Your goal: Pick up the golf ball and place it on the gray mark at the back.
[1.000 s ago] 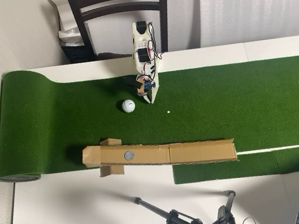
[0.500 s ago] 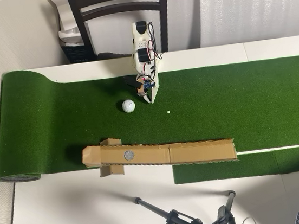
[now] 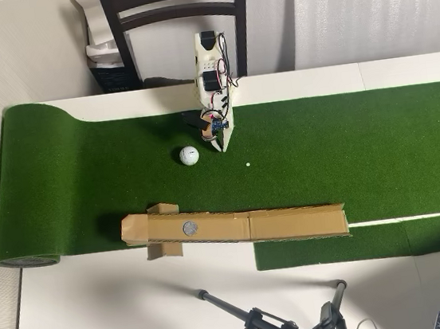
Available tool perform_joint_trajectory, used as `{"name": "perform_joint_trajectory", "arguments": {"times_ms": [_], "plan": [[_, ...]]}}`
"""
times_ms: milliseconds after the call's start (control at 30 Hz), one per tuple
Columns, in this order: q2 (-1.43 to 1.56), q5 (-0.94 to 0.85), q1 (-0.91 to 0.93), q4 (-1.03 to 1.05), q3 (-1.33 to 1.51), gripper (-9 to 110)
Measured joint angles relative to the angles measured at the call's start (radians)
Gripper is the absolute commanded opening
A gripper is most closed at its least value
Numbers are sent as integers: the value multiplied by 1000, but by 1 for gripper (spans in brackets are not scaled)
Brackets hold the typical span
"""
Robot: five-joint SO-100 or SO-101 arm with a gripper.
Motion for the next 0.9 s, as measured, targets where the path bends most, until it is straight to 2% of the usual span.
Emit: {"name": "perform_joint_trajectory", "arguments": {"times_ms": [300,633,900], "plan": [[0,0,-12,0,0,21],[0,37,-183,0,0,22],[0,91,-215,0,-64,22]]}}
